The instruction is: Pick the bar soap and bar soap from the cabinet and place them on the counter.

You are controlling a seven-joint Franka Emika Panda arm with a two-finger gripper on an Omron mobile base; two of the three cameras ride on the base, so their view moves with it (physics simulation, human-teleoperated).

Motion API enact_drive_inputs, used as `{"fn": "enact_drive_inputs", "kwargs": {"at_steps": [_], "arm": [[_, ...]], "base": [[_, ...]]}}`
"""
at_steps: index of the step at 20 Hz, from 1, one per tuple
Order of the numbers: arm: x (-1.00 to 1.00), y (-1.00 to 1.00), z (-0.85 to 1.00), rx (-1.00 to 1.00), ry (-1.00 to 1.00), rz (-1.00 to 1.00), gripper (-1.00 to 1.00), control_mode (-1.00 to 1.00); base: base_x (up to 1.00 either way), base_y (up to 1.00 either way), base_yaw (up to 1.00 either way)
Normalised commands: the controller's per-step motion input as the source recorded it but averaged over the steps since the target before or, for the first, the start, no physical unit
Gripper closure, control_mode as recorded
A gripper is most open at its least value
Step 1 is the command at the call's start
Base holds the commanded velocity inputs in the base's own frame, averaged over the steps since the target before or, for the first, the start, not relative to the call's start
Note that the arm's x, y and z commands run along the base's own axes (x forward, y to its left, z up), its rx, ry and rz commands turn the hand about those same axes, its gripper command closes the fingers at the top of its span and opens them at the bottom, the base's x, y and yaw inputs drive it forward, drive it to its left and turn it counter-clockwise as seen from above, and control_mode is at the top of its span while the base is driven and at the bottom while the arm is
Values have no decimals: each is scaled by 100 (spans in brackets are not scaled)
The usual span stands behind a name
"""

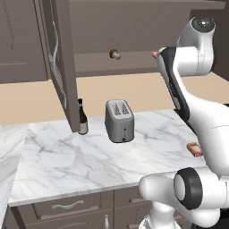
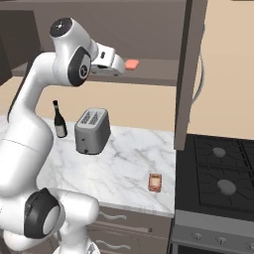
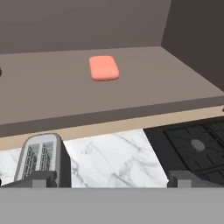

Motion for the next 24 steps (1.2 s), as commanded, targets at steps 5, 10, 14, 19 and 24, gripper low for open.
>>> {"fn": "enact_drive_inputs", "kwargs": {"at_steps": [5,10,14,19,24], "arm": [[49,0,-9,0,0,0,-100,-100],[30,-1,-1,0,0,0,-100,-100],[27,-5,6,0,0,0,-100,-100],[25,-12,6,0,0,0,-100,-100],[29,-13,1,0,0,0,-100,-100]], "base": [[0,0,0],[0,0,0],[0,0,0],[0,0,0],[0,0,0]]}}
